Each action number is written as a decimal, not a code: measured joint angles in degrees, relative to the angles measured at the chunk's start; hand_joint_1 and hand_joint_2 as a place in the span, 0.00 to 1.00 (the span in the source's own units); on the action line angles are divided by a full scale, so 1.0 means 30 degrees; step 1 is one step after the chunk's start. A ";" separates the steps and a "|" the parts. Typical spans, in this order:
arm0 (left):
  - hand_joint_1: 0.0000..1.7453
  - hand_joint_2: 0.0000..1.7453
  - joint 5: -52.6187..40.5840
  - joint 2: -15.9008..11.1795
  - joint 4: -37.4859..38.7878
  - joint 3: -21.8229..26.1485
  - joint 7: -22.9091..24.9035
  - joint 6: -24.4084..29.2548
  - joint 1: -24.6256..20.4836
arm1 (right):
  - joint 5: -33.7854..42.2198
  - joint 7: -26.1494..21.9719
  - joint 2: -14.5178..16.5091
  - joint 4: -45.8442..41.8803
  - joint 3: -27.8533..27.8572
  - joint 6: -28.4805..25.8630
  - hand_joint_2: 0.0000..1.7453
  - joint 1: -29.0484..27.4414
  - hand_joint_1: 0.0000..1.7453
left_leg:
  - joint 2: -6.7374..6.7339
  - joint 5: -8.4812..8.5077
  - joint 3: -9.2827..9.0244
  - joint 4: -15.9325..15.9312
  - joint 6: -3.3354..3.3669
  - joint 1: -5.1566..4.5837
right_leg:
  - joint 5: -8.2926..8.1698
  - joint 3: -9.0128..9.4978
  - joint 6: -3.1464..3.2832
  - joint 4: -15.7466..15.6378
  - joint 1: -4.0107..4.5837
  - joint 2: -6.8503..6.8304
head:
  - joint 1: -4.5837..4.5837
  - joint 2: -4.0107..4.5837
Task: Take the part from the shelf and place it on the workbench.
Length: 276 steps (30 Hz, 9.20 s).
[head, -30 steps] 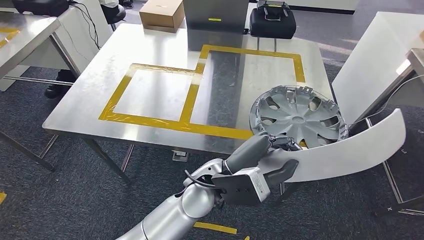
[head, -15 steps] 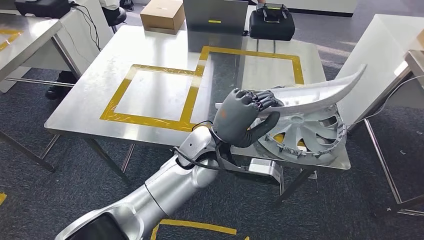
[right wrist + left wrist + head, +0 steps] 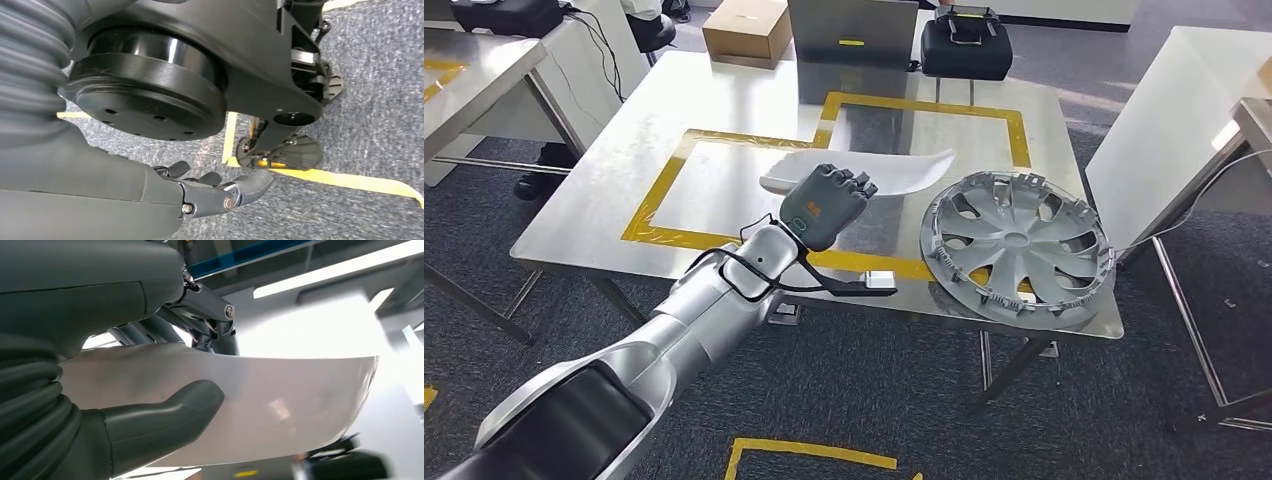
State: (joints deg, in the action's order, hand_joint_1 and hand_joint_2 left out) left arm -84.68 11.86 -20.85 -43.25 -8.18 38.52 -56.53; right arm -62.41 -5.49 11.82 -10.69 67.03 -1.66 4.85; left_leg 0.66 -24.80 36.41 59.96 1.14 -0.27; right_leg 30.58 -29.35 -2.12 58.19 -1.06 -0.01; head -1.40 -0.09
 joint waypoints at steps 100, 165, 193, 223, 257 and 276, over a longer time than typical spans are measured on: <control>0.00 0.00 -0.0495 -0.4512 -0.2284 1.0669 -0.3072 0.0530 0.1807 | -0.1255 -0.0193 0.0421 0.0051 -0.1595 0.0000 0.00 -0.0318 0.00 | 0.0002 0.0025 -0.0006 -0.0028 -0.0052 0.0033 | 0.0006 -0.0035 0.0114 0.0000 0.0023 -0.0014 | 0.0000 0.0000; 0.00 0.00 0.0361 -0.0277 -0.1996 1.5016 -0.6999 0.0558 0.3490 | -0.0960 -0.1579 0.0543 0.0058 -0.1222 -0.0022 0.00 -0.0163 0.00 | -0.0031 -0.1287 0.1182 0.1912 -0.0793 0.0120 | -0.1038 -0.1079 0.0985 0.0158 -0.0002 -0.0029 | -0.0005 0.0000; 0.00 0.00 -0.0183 -0.0494 -0.1393 1.4174 -0.6101 0.0558 0.2929 | -0.0954 -0.1790 0.0532 0.0091 -0.1069 -0.0024 0.00 0.0160 0.00 | -0.0116 0.0752 0.0615 -0.0122 -0.0316 -0.0079 | -0.0583 -0.0443 0.1097 0.0044 0.0600 -0.0055 | 0.0100 0.0000; 0.00 0.00 0.0817 -0.1822 -0.0248 1.3795 -0.2747 -0.0067 0.4813 | -0.1617 -0.0879 0.0645 0.0117 -0.1302 -0.0036 0.00 0.0352 0.00 | -0.0236 0.1233 0.0768 -0.0417 -0.0475 0.0090 | -0.0152 0.0002 0.0873 -0.0054 0.0460 -0.0080 | 0.0401 0.0000; 0.00 1.00 1.3936 -0.4516 0.2905 2.8662 0.9667 -0.0834 1.6996 | 0.0417 0.1213 0.0486 0.0117 0.0437 -0.0051 0.50 -0.0101 0.00 | -0.0142 -0.1045 -0.1422 -0.0396 -0.0317 0.0250 | -0.1610 -0.1444 0.0267 -0.0160 0.0194 0.0011 | 0.0379 0.0000; 0.00 0.00 1.3836 -0.0845 0.2756 2.6845 0.8053 -0.3427 1.8167 | 0.2977 0.0827 -0.0199 -0.0485 -0.1764 0.0015 0.00 -0.0554 0.00 | -0.0145 -0.1029 -0.1427 -0.0397 -0.0319 0.0266 | -0.1641 -0.1435 0.0223 -0.0151 0.0202 0.0016 | 0.0379 0.0000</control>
State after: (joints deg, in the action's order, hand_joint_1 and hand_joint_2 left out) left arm -43.17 9.33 -12.58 37.28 15.98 28.24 -2.03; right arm -53.48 -3.01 11.22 -12.14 61.74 -1.62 3.18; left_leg 0.23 -27.89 32.13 58.77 0.18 0.53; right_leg 25.66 -33.66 -1.45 57.74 -0.45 0.04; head -0.26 -0.09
